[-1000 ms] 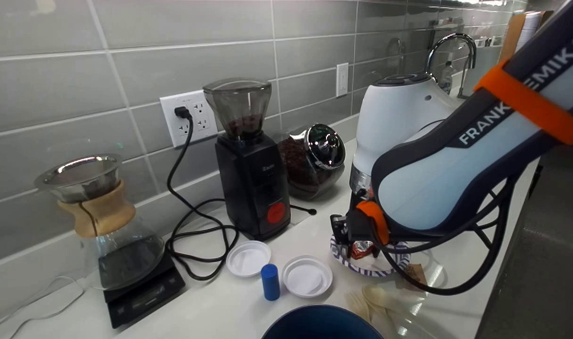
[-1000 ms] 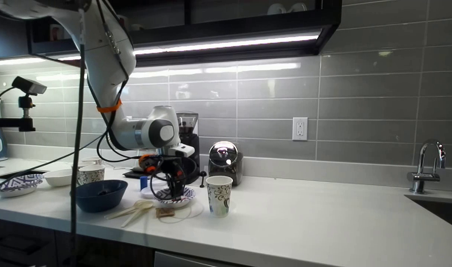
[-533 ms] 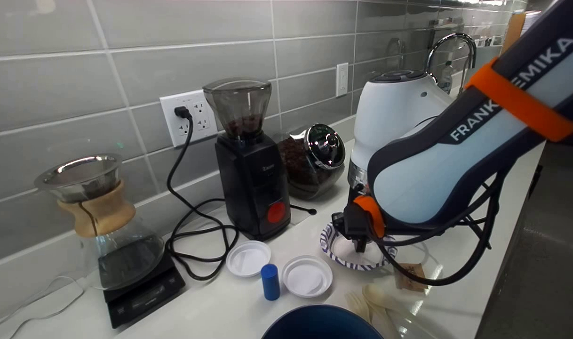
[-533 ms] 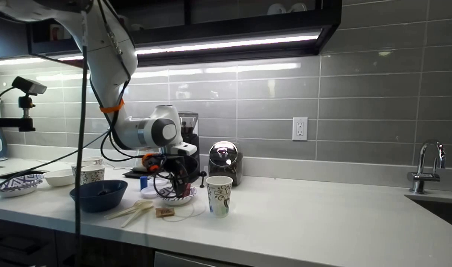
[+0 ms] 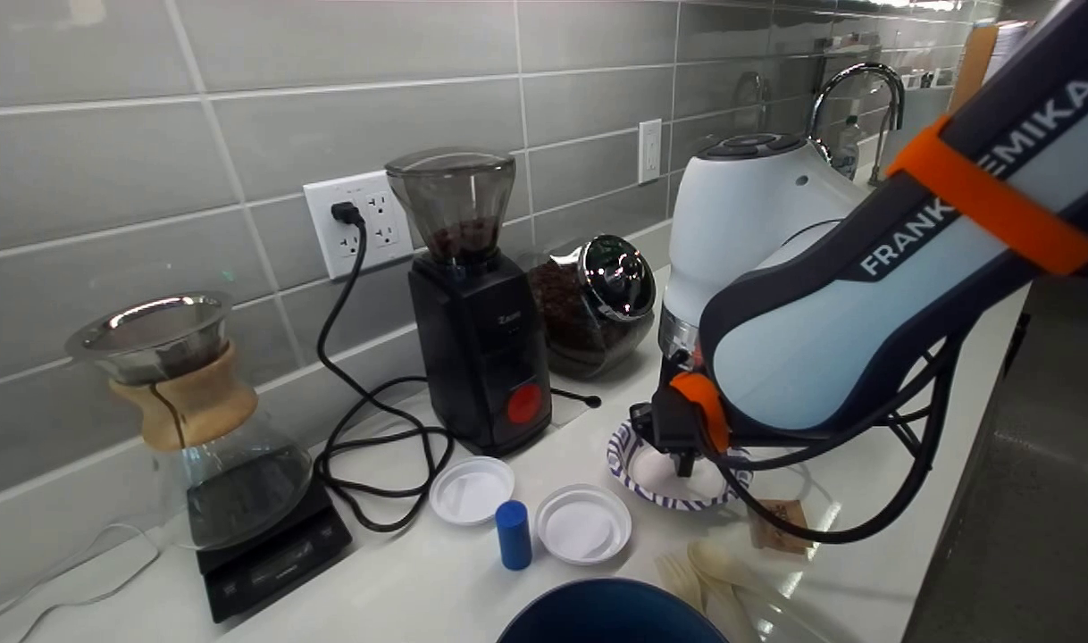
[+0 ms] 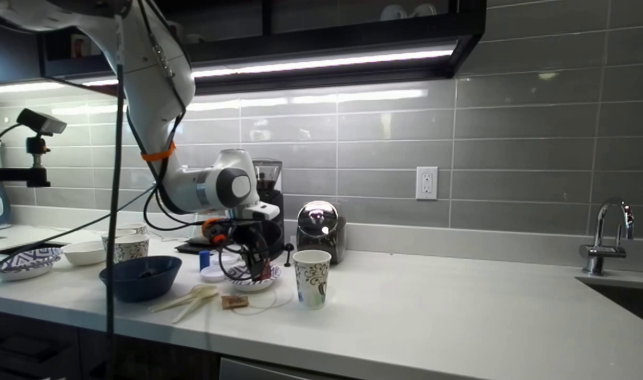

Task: Remove the red sachet on the paper plate and the pick up the paper plate and move it to the right of the styrofoam cup

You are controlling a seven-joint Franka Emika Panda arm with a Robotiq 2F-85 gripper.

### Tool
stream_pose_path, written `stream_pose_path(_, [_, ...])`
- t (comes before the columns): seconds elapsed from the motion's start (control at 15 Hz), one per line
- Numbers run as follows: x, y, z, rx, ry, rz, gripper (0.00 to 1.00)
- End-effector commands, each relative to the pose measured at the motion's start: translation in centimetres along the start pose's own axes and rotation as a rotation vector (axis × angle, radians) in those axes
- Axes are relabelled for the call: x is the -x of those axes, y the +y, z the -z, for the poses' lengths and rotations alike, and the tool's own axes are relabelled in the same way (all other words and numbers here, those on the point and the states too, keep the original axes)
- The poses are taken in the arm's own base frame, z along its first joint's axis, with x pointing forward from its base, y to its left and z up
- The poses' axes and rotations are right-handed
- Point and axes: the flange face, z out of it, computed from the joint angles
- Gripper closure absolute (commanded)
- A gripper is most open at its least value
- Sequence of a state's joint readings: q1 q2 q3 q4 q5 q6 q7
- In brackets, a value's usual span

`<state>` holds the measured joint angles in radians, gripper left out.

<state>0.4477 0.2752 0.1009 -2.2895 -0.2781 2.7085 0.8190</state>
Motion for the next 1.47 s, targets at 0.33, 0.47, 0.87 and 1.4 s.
stream_pose_path(0.33, [2.7,0.1,5.0,0.017,0.024,-0.001,1.0])
stream_pose_path(0.47, [4.1,1.3,6.1,0.055,-0.016,-0.025,1.0])
stream_pose_path(0.87, [8.5,6.2,9.0,0.13,-0.137,-0.177,1.0])
stream_pose_path(1.4, [8.2,7.9,8.5,0.131,-0.198,-0.205,1.0])
